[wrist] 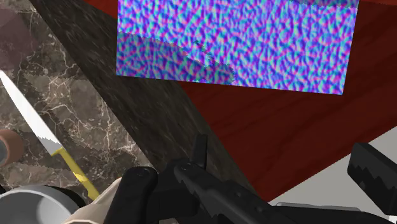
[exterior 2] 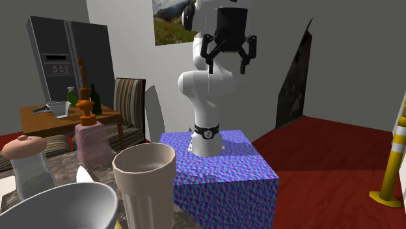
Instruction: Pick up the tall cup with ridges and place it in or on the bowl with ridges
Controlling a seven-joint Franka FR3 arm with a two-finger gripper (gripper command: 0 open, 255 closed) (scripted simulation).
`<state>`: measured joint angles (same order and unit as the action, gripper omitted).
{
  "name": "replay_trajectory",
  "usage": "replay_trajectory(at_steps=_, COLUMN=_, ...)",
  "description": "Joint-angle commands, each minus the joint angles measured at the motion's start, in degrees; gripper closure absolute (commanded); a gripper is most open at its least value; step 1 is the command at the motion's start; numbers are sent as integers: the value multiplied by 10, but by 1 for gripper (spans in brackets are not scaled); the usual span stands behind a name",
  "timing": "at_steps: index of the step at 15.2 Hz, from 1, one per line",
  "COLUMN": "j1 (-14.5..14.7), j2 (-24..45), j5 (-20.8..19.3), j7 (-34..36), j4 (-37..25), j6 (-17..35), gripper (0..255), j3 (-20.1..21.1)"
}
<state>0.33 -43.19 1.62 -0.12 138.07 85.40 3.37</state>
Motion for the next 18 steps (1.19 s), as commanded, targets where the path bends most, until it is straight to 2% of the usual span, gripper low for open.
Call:
replay_trajectory(at_steps=1, j1=0, j2=0, j5=0, j7=0, j4=0, j6=0, gripper=0, j3=0)
replay_trajectory(at_steps=9, j1=-27, j2=138, j5=-41, j7=-42, j4=-25, j6=122, gripper=0, j3=-38)
replay_trajectory(at_steps=18, j1=-51, j2=314, j5=-65, j7=-83, j4=-111, j6=227, gripper=0, j3=-74)
